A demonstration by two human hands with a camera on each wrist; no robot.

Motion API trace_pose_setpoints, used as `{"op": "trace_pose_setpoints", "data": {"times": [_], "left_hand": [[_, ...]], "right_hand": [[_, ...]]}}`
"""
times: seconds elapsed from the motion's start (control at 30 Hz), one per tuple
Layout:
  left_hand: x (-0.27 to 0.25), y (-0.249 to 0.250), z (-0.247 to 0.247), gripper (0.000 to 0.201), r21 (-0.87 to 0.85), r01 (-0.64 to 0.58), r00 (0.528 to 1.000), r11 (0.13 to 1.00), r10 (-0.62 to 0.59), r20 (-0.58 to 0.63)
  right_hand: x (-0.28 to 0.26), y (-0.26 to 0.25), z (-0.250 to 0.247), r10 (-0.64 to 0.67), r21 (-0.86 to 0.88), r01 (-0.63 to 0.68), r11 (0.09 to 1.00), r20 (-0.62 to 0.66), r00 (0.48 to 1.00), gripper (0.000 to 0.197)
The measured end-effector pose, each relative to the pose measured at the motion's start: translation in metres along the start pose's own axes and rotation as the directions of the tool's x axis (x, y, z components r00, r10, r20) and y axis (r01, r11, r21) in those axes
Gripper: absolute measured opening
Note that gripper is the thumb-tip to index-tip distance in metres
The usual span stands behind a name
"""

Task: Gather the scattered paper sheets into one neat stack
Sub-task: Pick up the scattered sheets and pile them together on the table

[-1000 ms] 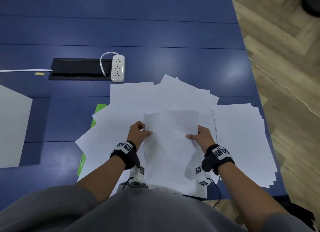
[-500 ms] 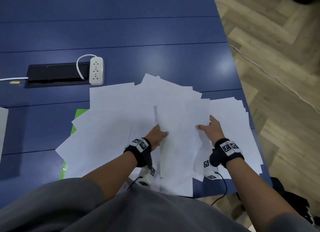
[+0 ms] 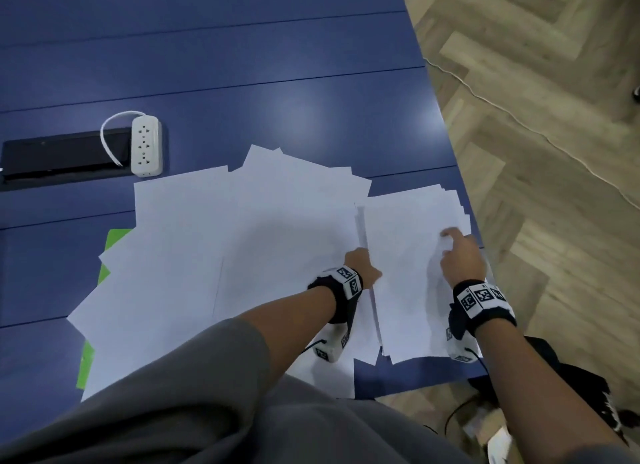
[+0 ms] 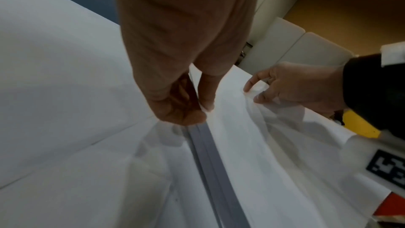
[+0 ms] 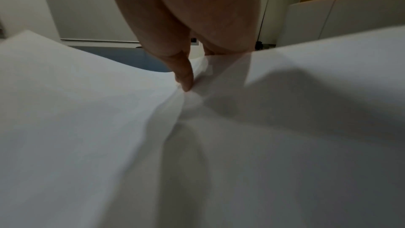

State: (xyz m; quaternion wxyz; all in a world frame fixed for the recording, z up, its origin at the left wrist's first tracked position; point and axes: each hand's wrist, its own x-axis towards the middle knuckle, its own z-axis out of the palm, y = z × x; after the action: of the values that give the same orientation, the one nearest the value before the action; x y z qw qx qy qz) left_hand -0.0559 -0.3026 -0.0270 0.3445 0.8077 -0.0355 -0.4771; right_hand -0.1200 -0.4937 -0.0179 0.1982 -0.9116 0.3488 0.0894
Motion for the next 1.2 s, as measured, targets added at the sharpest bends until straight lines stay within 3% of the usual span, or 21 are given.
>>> {"op": "trace_pose_setpoints", "data": {"times": [0.07, 0.17, 0.27, 0.33, 0.47, 0.63, 0.73, 0.87, 0.97, 1.03, 1.13, 1.2], "left_hand": [[0.007, 0.005, 0.007, 0.04, 0.078, -0.007, 0.999, 0.997, 0.01, -0.039], [0.016, 0.01, 0.015, 0.037, 0.08, 0.05, 0.998, 0.996, -0.046, -0.048], [0.016, 0.013, 0.02, 0.011, 0.097, 0.075, 0.996, 0.992, -0.07, -0.061], [0.018, 0.01, 0.023, 0.031, 0.124, 0.083, 0.995, 0.989, -0.075, -0.073], [0.018, 0.008, 0.022, 0.013, 0.062, 0.069, 0.995, 0.996, -0.064, -0.077], [0.016, 0.006, 0.016, 0.019, 0.053, 0.02, 0.996, 0.998, -0.015, -0.091], [0.009, 0.004, 0.007, 0.036, 0.026, -0.013, 0.999, 1.0, 0.014, -0.045], [-0.011, -0.018, -0.023, 0.033, 0.037, -0.118, 0.983, 0.992, 0.122, -0.135], [-0.026, -0.055, -0.051, 0.033, 0.078, -0.111, 0.95, 0.991, 0.128, -0.283], [-0.037, -0.083, -0.07, 0.04, 0.107, -0.032, 0.903, 0.994, 0.075, -0.424], [-0.057, -0.127, -0.1, 0.054, 0.158, 0.221, 0.779, 0.962, -0.077, -0.622], [-0.07, -0.154, -0.117, 0.064, 0.122, 0.384, 0.694, 0.915, -0.199, -0.692]], "right_hand": [[0.002, 0.008, 0.006, 0.013, -0.098, -0.015, 0.995, -0.019, 1.0, 0.039], [0.005, 0.014, 0.018, 0.058, -0.183, -0.061, 0.981, -0.021, 0.998, 0.045], [0.005, 0.016, 0.025, 0.064, -0.286, -0.065, 0.956, -0.014, 0.998, 0.044], [0.001, 0.014, 0.026, 0.066, -0.306, -0.074, 0.949, -0.037, 0.997, 0.041], [-0.008, -0.001, 0.023, -0.047, -0.291, 0.021, 0.956, -0.081, 0.996, 0.035], [-0.019, -0.025, 0.037, -0.266, -0.09, 0.287, 0.954, 0.193, 0.944, 0.046], [-0.028, -0.033, 0.048, -0.262, -0.148, 0.313, 0.938, 0.287, 0.921, 0.064], [-0.031, -0.04, 0.055, -0.202, -0.197, 0.259, 0.946, 0.268, 0.942, 0.067], [-0.033, -0.047, 0.059, -0.153, -0.206, 0.211, 0.956, 0.266, 0.952, 0.064], [-0.035, -0.052, 0.064, -0.132, -0.232, 0.193, 0.953, 0.254, 0.958, 0.061], [-0.039, -0.057, 0.071, -0.116, -0.284, 0.185, 0.941, 0.243, 0.963, 0.058], [-0.041, -0.058, 0.074, -0.113, -0.309, 0.182, 0.934, 0.229, 0.967, 0.059]]}}
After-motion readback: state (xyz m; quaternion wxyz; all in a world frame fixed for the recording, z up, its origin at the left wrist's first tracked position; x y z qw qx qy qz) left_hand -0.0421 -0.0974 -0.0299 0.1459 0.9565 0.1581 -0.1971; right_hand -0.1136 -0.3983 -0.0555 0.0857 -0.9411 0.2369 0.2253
